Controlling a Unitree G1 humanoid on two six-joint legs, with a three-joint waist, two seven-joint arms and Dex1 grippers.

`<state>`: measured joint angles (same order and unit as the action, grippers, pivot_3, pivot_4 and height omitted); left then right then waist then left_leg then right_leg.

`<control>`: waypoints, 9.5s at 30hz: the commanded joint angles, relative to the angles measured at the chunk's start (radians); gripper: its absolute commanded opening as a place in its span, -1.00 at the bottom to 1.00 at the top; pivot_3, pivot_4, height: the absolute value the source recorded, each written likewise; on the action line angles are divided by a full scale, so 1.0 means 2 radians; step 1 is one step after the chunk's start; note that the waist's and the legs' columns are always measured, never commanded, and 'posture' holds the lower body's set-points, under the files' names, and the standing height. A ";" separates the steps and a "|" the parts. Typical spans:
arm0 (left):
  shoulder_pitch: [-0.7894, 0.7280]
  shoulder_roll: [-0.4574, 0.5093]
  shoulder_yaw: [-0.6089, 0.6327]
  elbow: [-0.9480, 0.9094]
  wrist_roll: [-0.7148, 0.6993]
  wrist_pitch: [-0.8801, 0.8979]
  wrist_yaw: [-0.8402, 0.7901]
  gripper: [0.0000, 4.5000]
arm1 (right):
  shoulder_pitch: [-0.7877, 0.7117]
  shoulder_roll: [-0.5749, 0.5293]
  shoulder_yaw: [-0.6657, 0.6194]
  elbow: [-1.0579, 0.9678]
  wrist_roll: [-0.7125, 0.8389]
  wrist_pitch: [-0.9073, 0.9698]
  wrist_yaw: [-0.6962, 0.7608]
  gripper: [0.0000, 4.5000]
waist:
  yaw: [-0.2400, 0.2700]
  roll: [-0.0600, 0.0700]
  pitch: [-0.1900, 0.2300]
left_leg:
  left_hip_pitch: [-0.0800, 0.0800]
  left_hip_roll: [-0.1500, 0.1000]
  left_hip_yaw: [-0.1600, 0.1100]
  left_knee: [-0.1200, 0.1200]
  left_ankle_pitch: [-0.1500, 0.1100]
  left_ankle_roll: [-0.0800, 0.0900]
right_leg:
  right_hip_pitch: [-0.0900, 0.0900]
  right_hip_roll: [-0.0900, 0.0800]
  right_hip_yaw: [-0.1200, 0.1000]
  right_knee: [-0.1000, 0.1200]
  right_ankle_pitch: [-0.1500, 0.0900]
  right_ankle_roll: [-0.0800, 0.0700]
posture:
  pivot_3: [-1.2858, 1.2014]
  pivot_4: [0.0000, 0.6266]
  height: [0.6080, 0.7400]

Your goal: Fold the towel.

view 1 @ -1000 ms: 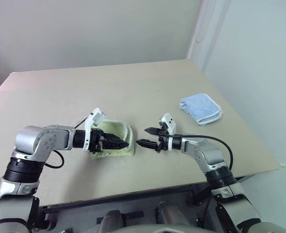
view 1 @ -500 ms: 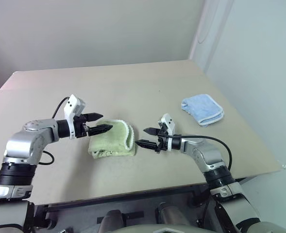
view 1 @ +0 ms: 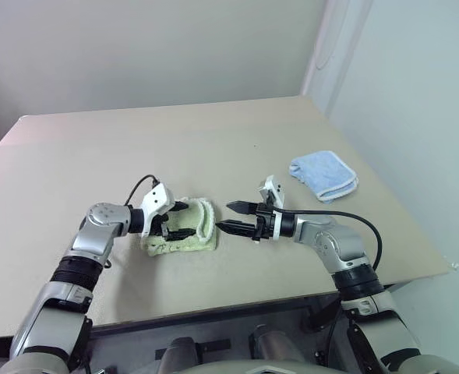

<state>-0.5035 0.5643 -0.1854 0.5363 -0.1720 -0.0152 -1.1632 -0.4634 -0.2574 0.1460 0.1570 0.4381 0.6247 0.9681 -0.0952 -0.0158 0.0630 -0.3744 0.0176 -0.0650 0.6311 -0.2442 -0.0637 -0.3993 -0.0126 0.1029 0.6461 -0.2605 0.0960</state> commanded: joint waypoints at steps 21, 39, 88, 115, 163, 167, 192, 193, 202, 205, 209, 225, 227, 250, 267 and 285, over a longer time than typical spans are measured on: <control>0.039 -0.049 0.042 -0.054 -0.025 0.002 0.026 0.91 | -0.006 -0.020 0.012 -0.016 -0.013 -0.008 0.001 1.00 | 0.001 0.002 -0.001 | 0.001 0.000 0.000 0.000 0.000 0.000 | 0.002 0.000 0.000 0.000 0.000 0.000 | 0.03 -1.00 1.00; 0.096 0.089 0.190 -0.233 -0.193 0.359 0.058 0.96 | -0.058 -0.004 -0.008 0.023 0.037 0.148 -0.022 1.00 | -0.004 0.002 -0.001 | 0.000 0.000 0.000 -0.001 0.000 0.000 | -0.001 0.000 0.000 0.000 0.000 0.000 | 0.03 -1.00 1.00; 0.119 -0.001 0.293 -0.150 -0.326 0.737 0.200 0.96 | -0.100 0.029 -0.014 0.074 0.051 0.195 -0.037 1.00 | -0.012 0.001 0.000 | 0.000 -0.001 0.000 -0.001 0.000 0.000 | 0.000 -0.001 0.000 -0.001 0.000 0.000 | 0.03 -1.00 1.00; 0.109 -0.045 0.321 -0.165 -0.355 0.749 0.220 -0.37 | -0.099 0.030 -0.034 0.081 0.059 0.203 -0.040 1.00 | -0.002 0.001 0.000 | 0.000 -0.001 -0.001 -0.003 0.000 0.000 | 0.001 -0.001 0.000 -0.005 0.000 0.001 | 0.03 -1.00 1.00; -0.031 0.177 0.519 0.061 -0.309 0.558 0.306 -1.00 | -0.104 0.033 -0.006 0.093 0.044 0.158 0.005 1.00 | -0.016 0.000 0.000 | -0.001 0.000 -0.001 -0.008 0.000 0.000 | -0.002 -0.001 0.000 -0.006 0.001 0.002 | 0.03 -1.00 1.00; -0.044 0.204 0.529 0.113 -0.293 0.491 0.325 -1.00 | -0.104 0.033 0.002 0.096 0.039 0.150 0.010 1.00 | -0.015 0.000 0.000 | -0.001 0.000 -0.001 -0.009 0.000 0.000 | -0.002 -0.001 0.000 -0.006 0.001 0.002 | 0.03 -1.00 1.00; 0.172 0.124 0.639 0.070 -0.330 0.377 0.344 -1.00 | -0.105 0.012 0.038 0.110 0.000 0.099 0.050 1.00 | -0.013 -0.003 -0.002 | -0.001 0.000 0.000 -0.008 0.000 0.000 | -0.002 -0.001 0.000 -0.006 0.001 0.000 | 0.03 -1.00 1.00; 0.177 0.113 0.632 0.051 -0.333 0.381 0.341 -1.00 | -0.106 0.013 0.038 0.111 -0.002 0.097 0.051 1.00 | -0.013 -0.004 -0.002 | -0.001 0.000 0.000 -0.008 0.000 0.000 | -0.002 -0.001 0.000 -0.006 0.001 0.000 | 0.03 -1.00 1.00; 0.182 0.019 0.637 -0.052 -0.355 0.364 0.418 -1.00 | -0.100 0.015 0.038 0.113 -0.011 0.086 0.053 1.00 | -0.013 -0.005 -0.003 | -0.001 0.000 0.000 -0.008 0.000 0.000 | -0.001 -0.001 0.000 -0.006 0.002 0.000 | 0.03 -1.00 1.00; 0.187 0.000 0.637 -0.073 -0.360 0.356 0.436 -1.00 | -0.098 0.013 0.037 0.111 -0.012 0.084 0.054 1.00 | -0.013 -0.005 -0.003 | -0.001 0.000 0.000 -0.008 0.000 0.000 | -0.001 -0.001 0.000 -0.006 0.002 0.000 | 0.03 -1.00 1.00; 0.186 -0.013 0.641 -0.078 -0.374 0.355 0.457 -1.00 | -0.095 0.014 0.037 0.111 -0.015 0.081 0.053 1.00 | -0.013 -0.005 -0.003 | 0.000 0.000 0.000 -0.008 0.000 0.000 | -0.001 -0.001 0.000 -0.006 0.002 0.001 | 0.03 -1.00 1.00; 0.138 -0.081 0.634 -0.173 -0.476 0.365 0.611 -1.00 | -0.095 0.023 0.037 0.116 -0.022 0.071 0.053 1.00 | -0.011 -0.005 -0.003 | 0.000 0.000 -0.001 -0.007 0.000 0.000 | 0.000 -0.001 0.000 -0.006 0.002 0.001 | 0.03 -1.00 1.00; 0.135 -0.082 0.638 -0.179 -0.493 0.366 0.636 -1.00 | -0.095 0.024 0.037 0.118 -0.023 0.069 0.054 1.00 | -0.011 -0.005 -0.003 | 0.000 0.000 -0.001 -0.007 0.000 0.000 | 0.001 -0.001 0.000 -0.006 0.001 0.001 | 0.03 -1.00 1.00; 0.247 -0.113 0.607 -0.292 -0.481 0.293 0.714 0.99 | -0.100 0.031 0.042 0.146 -0.042 0.042 0.065 1.00 | -0.013 -0.005 -0.004 | 0.000 0.000 0.000 -0.005 0.000 0.000 | 0.001 -0.001 0.000 -0.006 0.000 0.000 | 0.03 -1.00 1.00; 0.341 -0.099 0.455 -0.512 -0.347 0.300 0.745 0.99 | -0.110 0.043 0.043 0.168 -0.051 0.027 0.080 1.00 | -0.014 -0.005 -0.003 | 0.000 0.000 0.000 -0.004 0.000 -0.001 | 0.002 0.000 0.000 -0.007 0.000 0.000 | 0.03 -1.00 1.00; 0.307 0.064 0.302 -0.354 -0.256 0.224 0.266 0.99 | -0.099 0.019 -0.027 0.141 -0.038 -0.084 0.056 1.00 | -0.015 -0.003 -0.002 | -0.001 0.000 0.000 -0.008 0.000 0.000 | -0.001 0.000 0.000 -0.008 0.000 -0.001 | 0.03 -1.00 1.00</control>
<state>0.1342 0.6701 0.4158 -0.1754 -0.6803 0.4706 -0.5427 -0.6516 -0.2055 0.1353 0.4918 0.3379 0.4928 1.0804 -0.1260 -0.0209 0.0594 -0.3758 0.0174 -0.0652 0.6144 -0.2446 -0.0645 -0.4010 -0.0131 0.1027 0.6308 -0.2600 0.0947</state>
